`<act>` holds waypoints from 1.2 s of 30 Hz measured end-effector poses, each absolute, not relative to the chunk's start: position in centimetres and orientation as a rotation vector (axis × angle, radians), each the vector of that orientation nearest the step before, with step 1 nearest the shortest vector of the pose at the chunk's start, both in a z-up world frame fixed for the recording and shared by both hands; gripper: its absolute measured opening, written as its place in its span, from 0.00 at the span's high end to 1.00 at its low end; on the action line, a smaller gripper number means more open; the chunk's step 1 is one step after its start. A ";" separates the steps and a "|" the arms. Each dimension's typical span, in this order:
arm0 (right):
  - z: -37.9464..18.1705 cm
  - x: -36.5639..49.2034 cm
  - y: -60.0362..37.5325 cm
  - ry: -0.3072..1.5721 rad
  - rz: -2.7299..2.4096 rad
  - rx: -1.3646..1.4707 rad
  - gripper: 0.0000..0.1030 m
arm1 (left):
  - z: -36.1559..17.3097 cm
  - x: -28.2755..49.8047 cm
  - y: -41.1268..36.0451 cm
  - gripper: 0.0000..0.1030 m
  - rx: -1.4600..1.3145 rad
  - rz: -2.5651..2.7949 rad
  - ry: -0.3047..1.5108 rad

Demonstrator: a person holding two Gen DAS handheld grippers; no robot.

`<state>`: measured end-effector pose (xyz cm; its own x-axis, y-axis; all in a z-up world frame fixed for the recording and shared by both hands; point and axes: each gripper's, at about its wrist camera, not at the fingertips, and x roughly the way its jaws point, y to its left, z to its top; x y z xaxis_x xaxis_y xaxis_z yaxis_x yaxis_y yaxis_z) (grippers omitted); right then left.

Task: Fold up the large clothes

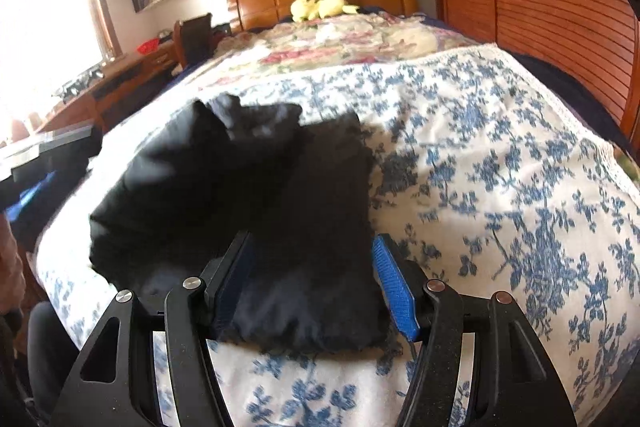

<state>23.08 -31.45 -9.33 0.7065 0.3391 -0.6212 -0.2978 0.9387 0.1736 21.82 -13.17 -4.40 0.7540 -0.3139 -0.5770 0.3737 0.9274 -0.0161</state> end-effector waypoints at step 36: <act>-10.1 29.3 -22.0 0.775 0.485 0.105 0.89 | -10.8 16.9 -1.3 0.55 -0.019 -0.236 0.669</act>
<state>29.31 -21.98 -10.07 0.6106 0.4572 -0.6466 -0.3812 0.8854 0.2661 16.87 -1.29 -10.76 0.7586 -0.2227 -0.6124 0.2108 0.9731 -0.0928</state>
